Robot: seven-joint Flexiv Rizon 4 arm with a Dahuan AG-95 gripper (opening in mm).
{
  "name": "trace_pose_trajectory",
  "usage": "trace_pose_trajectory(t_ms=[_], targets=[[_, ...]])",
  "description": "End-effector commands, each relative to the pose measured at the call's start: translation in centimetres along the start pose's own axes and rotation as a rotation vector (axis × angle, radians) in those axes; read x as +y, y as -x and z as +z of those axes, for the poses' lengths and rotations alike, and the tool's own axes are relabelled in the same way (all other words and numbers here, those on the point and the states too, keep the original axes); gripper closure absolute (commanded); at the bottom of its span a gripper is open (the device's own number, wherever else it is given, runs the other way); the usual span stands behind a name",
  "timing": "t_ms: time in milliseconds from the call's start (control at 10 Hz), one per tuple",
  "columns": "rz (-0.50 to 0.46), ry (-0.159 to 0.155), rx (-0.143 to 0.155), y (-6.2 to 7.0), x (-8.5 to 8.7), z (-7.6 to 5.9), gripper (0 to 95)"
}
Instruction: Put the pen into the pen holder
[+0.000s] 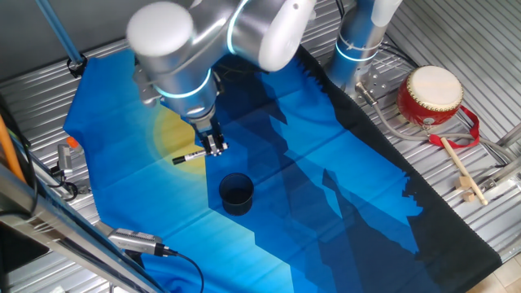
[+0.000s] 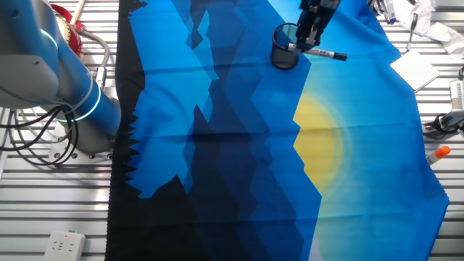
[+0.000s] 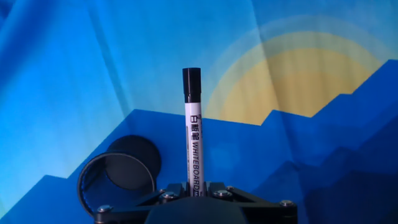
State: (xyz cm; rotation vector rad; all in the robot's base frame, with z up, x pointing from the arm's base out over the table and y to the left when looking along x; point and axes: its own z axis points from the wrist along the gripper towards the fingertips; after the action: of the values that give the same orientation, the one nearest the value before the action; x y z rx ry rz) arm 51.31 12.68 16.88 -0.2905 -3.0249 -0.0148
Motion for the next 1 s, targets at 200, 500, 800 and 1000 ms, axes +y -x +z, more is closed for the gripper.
trace_pose_trajectory(t_ms=[200, 500, 800, 1000], targets=[[-0.237, -0.019, 0.060, 0.2, 0.1, 0.0, 95.0], [-0.322, -0.044, 0.075, 0.2, 0.1, 0.0, 95.0], [-0.317, 0.005, 0.077, 0.1, 0.5, 0.0, 95.0], [-0.275, 0.034, 0.074, -0.4, 3.2, -0.1, 95.0]])
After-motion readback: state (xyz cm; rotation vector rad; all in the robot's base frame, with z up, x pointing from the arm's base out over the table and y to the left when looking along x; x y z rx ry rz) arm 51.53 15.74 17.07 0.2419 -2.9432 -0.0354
